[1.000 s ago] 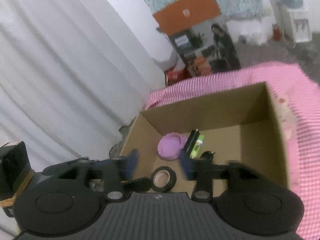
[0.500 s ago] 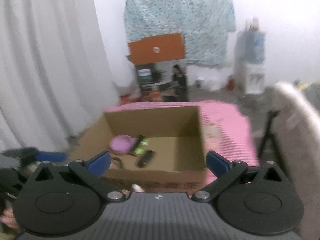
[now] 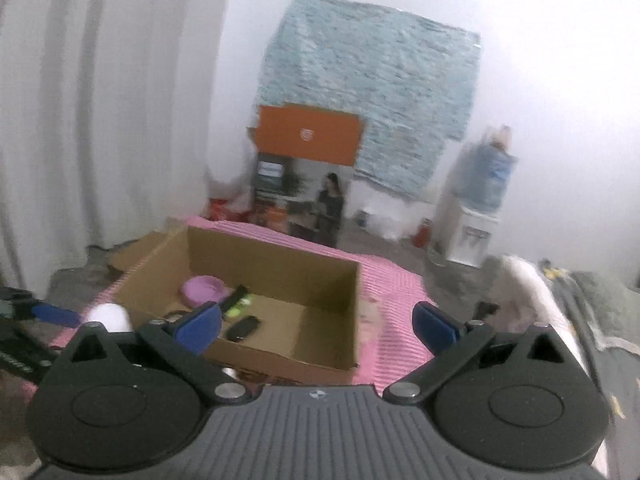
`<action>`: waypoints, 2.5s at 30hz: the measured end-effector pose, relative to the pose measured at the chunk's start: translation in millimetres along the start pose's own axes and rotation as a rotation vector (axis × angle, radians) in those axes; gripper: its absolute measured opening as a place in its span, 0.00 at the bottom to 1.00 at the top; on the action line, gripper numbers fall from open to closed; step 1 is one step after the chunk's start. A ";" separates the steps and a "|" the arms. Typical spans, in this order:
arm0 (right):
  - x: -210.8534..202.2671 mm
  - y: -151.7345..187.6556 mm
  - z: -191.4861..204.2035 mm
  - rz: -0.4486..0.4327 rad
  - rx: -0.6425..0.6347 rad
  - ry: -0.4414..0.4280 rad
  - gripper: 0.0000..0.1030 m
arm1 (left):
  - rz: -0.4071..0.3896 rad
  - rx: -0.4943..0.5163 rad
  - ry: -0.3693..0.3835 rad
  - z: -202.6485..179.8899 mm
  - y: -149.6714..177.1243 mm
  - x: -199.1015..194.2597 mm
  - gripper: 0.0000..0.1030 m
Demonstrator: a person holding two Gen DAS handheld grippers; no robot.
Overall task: Organize rigid objects
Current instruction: 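Withdraw the right gripper from the box back toward the table items, then grasp the green dropper bottle by its neck with the right gripper, then lift the dropper bottle into the box and open the right gripper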
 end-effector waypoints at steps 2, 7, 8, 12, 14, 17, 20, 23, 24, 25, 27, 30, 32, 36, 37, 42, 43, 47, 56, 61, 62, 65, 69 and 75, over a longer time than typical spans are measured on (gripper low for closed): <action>-3.8 1.0 -0.9 0.010 0.028 -0.069 1.00 | -0.010 0.011 0.020 -3.2 -0.7 0.5 1.00; -0.4 15.7 -0.5 0.029 0.142 -0.160 1.00 | -0.031 0.128 0.034 -21.2 -0.3 16.0 1.00; 0.6 21.7 0.3 0.041 0.162 -0.161 1.00 | -0.028 0.167 0.020 -25.9 1.0 24.0 1.00; 14.7 47.4 4.4 0.067 0.258 -0.167 1.00 | 0.017 0.293 -0.045 -38.7 9.7 56.0 1.00; 24.2 58.1 5.0 0.083 0.296 -0.164 1.00 | 0.038 0.336 -0.055 -44.2 13.9 72.7 1.00; 33.9 71.9 8.3 0.102 0.323 -0.165 0.94 | 0.051 0.382 -0.060 -48.3 17.3 90.2 0.99; 49.5 82.3 15.9 0.138 0.340 -0.203 0.77 | 0.067 0.420 -0.061 -50.9 19.4 106.4 0.95; 63.3 90.7 26.7 0.180 0.340 -0.235 0.64 | 0.095 0.437 -0.070 -52.2 22.0 121.1 0.87; 67.3 94.0 29.8 0.194 0.340 -0.245 0.64 | 0.103 0.440 -0.070 -51.4 23.0 123.8 0.80; 70.6 95.9 32.8 0.204 0.336 -0.254 0.62 | 0.114 0.444 -0.070 -51.4 24.1 127.0 0.74; 77.3 98.6 38.3 0.218 0.322 -0.267 0.58 | 0.128 0.451 -0.071 -51.3 25.7 130.7 0.71; 84.9 101.9 44.7 0.237 0.303 -0.289 0.52 | 0.146 0.468 -0.084 -51.8 27.2 135.3 0.59; 89.9 103.5 48.6 0.250 0.292 -0.301 0.44 | 0.156 0.480 -0.091 -52.0 28.1 137.4 0.55; 95.3 105.6 53.4 0.266 0.275 -0.323 0.33 | 0.174 0.487 -0.099 -51.8 29.8 141.0 0.39; 96.0 106.5 54.4 0.269 0.271 -0.327 0.30 | 0.175 0.485 -0.094 -51.6 29.6 141.3 0.35; 101.4 107.8 54.4 0.278 0.258 -0.340 0.22 | 0.170 0.488 -0.071 -56.1 31.5 142.3 0.31; 100.6 108.1 53.5 0.278 0.256 -0.339 0.22 | 0.170 0.486 -0.063 -57.4 31.6 143.5 0.31; 97.9 109.3 46.7 0.282 0.245 -0.320 0.21 | 0.169 0.474 -0.020 -63.3 33.1 146.7 0.31; 98.4 111.1 39.7 0.294 0.226 -0.303 0.22 | 0.223 0.495 -0.012 -64.6 34.6 160.4 0.33; 103.2 111.2 40.7 0.296 0.224 -0.296 0.22 | 0.215 0.500 -0.013 -64.7 34.6 161.2 0.31; 103.1 111.4 40.6 0.297 0.225 -0.296 0.22 | 0.214 0.497 -0.012 -64.8 34.5 160.6 0.31; 98.1 110.4 39.8 0.292 0.215 -0.293 0.22 | 0.200 0.501 -0.008 -67.7 33.2 155.3 0.30; 82.4 102.7 39.9 0.264 0.201 -0.284 0.22 | 0.159 0.527 -0.007 -78.6 26.4 141.3 0.30; 47.7 60.5 34.4 0.156 0.184 -0.300 0.22 | 0.049 0.552 -0.017 -96.9 -9.2 103.3 0.30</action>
Point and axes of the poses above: each gripper's, at about its wrist camera, not at the fingertips, and x roughly the way its jaws point, z to its left, y to its underside, the point moved 7 cm from there along x, roughly the way its jaws point, and after that the axes turned 14 degrees about y, right-handed, at the moved point
